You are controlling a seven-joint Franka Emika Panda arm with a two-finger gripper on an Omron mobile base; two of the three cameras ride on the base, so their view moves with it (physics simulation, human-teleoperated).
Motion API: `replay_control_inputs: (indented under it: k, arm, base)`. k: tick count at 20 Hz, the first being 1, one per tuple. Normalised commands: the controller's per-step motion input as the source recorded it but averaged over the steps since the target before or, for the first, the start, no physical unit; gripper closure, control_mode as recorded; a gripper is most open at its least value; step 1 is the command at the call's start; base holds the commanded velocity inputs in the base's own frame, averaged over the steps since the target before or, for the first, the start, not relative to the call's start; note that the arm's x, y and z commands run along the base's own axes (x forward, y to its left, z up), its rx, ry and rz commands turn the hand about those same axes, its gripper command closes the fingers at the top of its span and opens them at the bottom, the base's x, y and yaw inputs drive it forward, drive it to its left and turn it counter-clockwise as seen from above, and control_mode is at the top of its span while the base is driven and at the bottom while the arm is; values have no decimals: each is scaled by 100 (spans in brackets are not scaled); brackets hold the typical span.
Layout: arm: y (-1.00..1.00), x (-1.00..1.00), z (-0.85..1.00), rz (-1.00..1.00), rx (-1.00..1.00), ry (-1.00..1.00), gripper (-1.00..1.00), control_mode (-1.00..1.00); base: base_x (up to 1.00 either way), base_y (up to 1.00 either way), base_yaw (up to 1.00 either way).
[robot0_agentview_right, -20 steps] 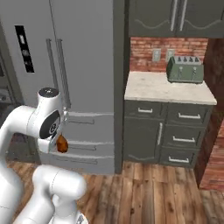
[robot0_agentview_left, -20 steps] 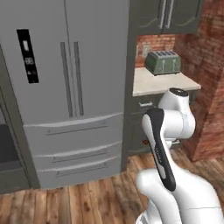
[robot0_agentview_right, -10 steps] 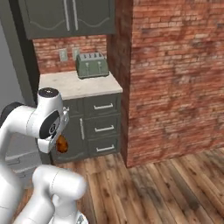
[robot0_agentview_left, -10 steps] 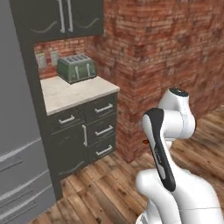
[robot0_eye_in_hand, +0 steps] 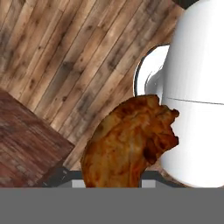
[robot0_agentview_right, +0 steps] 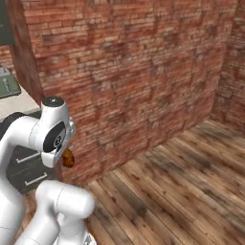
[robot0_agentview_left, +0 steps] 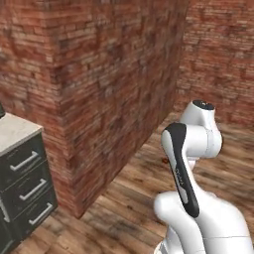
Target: Take the chicken drumsticks from the pan and place one on each plate on the dining counter.
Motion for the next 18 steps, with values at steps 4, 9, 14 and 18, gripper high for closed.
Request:
replay_control_inputs:
  k: [4,9,14,18]
  arm:
    - [0,0,0,0,0,0,100,100]
    - [0,0,0,0,0,0,100,100]
    - [0,0,0,0,0,0,100,100]
    - [0,0,0,0,0,0,100,100]
  base:
    - [82,-48,-60]
    - [85,-45,-62]
    - [96,-35,-58]
    - [100,-29,-58]
